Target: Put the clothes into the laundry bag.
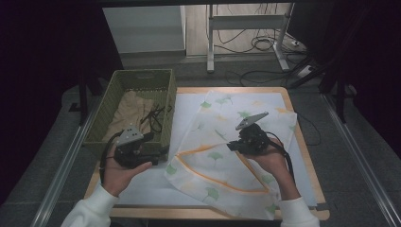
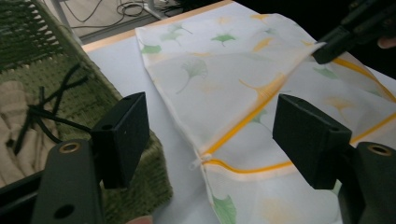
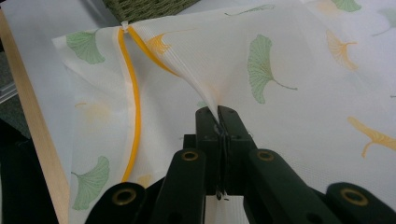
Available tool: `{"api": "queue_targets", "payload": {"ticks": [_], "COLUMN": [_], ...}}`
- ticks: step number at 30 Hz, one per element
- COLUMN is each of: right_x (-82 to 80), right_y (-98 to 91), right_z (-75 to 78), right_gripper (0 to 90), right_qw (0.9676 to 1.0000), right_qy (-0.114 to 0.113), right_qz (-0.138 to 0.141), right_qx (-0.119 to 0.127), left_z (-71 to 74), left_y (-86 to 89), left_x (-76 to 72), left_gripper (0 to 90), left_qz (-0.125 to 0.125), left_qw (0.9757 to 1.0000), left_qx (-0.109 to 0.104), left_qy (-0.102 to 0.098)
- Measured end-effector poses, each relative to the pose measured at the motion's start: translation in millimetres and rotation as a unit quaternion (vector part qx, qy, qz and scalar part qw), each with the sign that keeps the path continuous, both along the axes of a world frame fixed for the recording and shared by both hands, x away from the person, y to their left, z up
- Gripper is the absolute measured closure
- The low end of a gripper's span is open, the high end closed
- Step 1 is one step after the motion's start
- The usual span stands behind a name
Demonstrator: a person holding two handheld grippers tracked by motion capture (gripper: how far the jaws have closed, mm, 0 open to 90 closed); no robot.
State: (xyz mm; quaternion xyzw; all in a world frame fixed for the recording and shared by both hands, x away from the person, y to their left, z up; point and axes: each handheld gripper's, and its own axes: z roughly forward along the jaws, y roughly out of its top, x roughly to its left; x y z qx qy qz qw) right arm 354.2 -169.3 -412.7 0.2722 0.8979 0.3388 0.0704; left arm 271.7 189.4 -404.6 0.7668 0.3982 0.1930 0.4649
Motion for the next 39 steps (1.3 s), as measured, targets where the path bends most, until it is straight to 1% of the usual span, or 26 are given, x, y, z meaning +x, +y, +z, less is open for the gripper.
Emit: {"api": "queue_targets", "payload": {"ticks": [4, 7, 11, 16, 19, 23, 28, 31, 35, 39], "right_x": [0.1, 0.5, 0.6, 0.5, 0.7, 0.9, 1.2, 1.1, 0.7, 0.5], "right_y": [0.0, -0.5, -1.1, -0.3, -0.8, -2.5, -2.6, -2.5, -2.0, -1.7], "right_z": [-0.1, -0.7, -0.8, -1.2, -1.7, -1.4, -1.7, -2.2, -2.8, -3.0], "right_gripper": [87.3, 87.3, 87.3, 87.3, 87.3, 87.3, 87.3, 87.3, 87.3, 87.3], "right_qw": [1.0, 1.0, 1.0, 1.0, 1.0, 1.0, 1.0, 1.0, 1.0, 1.0], "right_qy": [0.0, 0.002, 0.002, 0.003, 0.003, 0.002, 0.003, 0.0, 0.003, 0.002], "right_qz": [0.0, -0.001, -0.003, -0.002, -0.002, -0.004, -0.003, -0.004, -0.004, -0.004], "right_qx": [0.0, -0.002, -0.002, -0.004, -0.005, -0.004, -0.003, -0.005, -0.007, -0.008], "left_z": [4.4, 5.3, 6.0, 7.2, 7.0, 8.0, 8.4, 6.2, 6.1, 7.3], "left_y": [1.8, 2.8, 4.7, 12.0, 17.3, 20.9, 26.8, 28.7, 29.2, 31.0], "left_x": [11.0, 21.5, 33.0, 48.8, 57.8, 65.1, 75.3, 82.2, 86.9, 92.8], "left_gripper": [27.2, 27.3, 27.9, 27.8, 28.3, 28.3, 28.0, 28.5, 28.4, 27.9], "left_qz": [0.007, 0.015, 0.038, 0.058, 0.071, 0.077, 0.087, 0.092, 0.091, 0.091], "left_qw": [0.9999, 0.9998, 0.9991, 0.9981, 0.9973, 0.9968, 0.996, 0.9952, 0.9952, 0.995], "left_qx": [0.011, 0.007, 0.017, 0.018, 0.019, 0.023, 0.017, 0.025, 0.028, 0.026], "left_qy": [0.001, 0.006, 0.002, 0.006, 0.004, 0.008, 0.015, 0.021, 0.024, 0.032]}}
